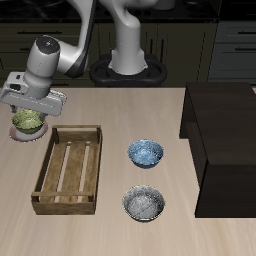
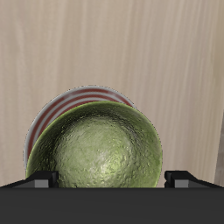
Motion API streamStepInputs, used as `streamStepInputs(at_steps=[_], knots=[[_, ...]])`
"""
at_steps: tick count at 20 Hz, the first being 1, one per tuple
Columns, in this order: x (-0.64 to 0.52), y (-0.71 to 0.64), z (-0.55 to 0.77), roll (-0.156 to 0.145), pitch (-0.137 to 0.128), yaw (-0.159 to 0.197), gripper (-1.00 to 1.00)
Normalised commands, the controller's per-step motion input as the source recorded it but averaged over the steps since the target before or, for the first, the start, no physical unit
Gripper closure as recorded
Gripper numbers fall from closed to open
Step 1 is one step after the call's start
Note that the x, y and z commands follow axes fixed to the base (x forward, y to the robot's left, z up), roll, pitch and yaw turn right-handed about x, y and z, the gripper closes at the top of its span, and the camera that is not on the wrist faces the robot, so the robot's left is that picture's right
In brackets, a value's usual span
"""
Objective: Place the green bowl on the plate
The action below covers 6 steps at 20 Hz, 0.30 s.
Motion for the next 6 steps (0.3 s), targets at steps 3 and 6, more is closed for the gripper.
streamStepInputs(at_steps=[3, 6], knots=[[-0.09, 0.33, 0.54, 0.053, -0.094, 0.003, -1.00], [-0.07, 0.41, 0.62, 0.074, -0.072, -0.001, -1.00]])
